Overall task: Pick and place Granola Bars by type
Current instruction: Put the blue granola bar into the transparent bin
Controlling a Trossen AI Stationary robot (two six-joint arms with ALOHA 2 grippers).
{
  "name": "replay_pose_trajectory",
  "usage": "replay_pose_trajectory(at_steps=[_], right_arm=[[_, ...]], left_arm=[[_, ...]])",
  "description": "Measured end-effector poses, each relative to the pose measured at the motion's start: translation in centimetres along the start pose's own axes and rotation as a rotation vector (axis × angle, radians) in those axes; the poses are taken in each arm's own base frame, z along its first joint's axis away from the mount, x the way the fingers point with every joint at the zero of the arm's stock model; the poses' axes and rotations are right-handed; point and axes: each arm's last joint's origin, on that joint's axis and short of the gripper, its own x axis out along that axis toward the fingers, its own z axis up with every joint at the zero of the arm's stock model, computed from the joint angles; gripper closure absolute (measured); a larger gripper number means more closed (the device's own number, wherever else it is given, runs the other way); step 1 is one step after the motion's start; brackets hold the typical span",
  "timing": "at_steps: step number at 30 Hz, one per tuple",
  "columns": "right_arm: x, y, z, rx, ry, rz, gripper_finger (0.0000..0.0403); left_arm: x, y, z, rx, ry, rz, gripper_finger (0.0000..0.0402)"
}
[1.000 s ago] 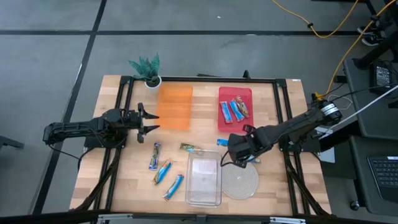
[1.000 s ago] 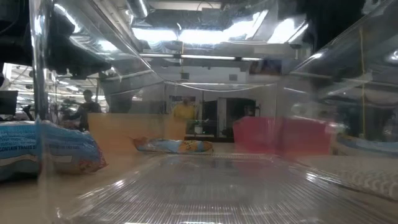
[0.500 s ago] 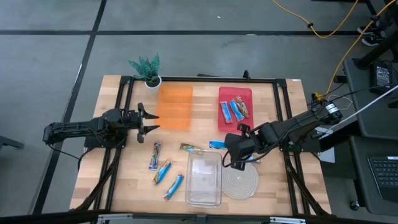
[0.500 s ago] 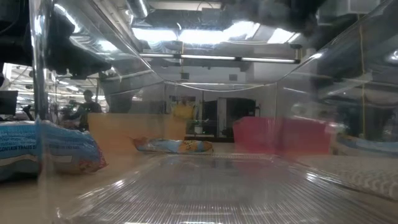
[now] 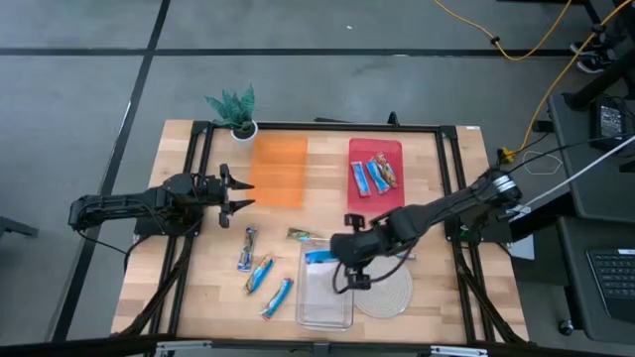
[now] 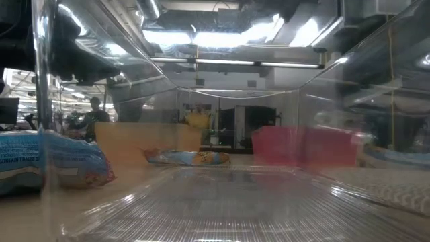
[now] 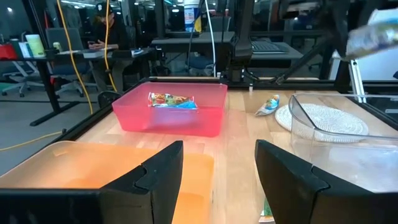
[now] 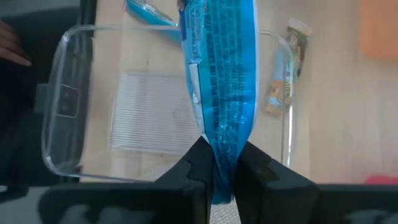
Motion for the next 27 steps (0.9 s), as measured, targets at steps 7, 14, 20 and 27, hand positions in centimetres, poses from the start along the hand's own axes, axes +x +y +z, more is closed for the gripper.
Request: replay_pose_trajectory(at_steps=[7, 14, 20, 27], right_arm=[[3.7, 1.1, 1.7, -0.118, 0.108, -0.009, 0.0356], [6.9, 1.2, 1.1, -0.171, 0.196, -0.032, 0.0356], [9.4, 1.1, 0.0, -0.199, 0.269, -0.018, 0.0356], [11.4, 1.0, -1.4, -0.246, 0.339, 0.021, 0.0356]], left_arm=[[0.0, 0.0, 0.0, 0.0, 0.001, 0.0, 0.0208], [0.0, 0.0, 0.0, 0.0, 0.0, 0.0, 0.0208], [0.0, 0.0, 0.0, 0.0, 0.0, 0.0, 0.0208], [0.0, 0.0, 0.0, 0.0, 0.001, 0.0, 0.0208]])
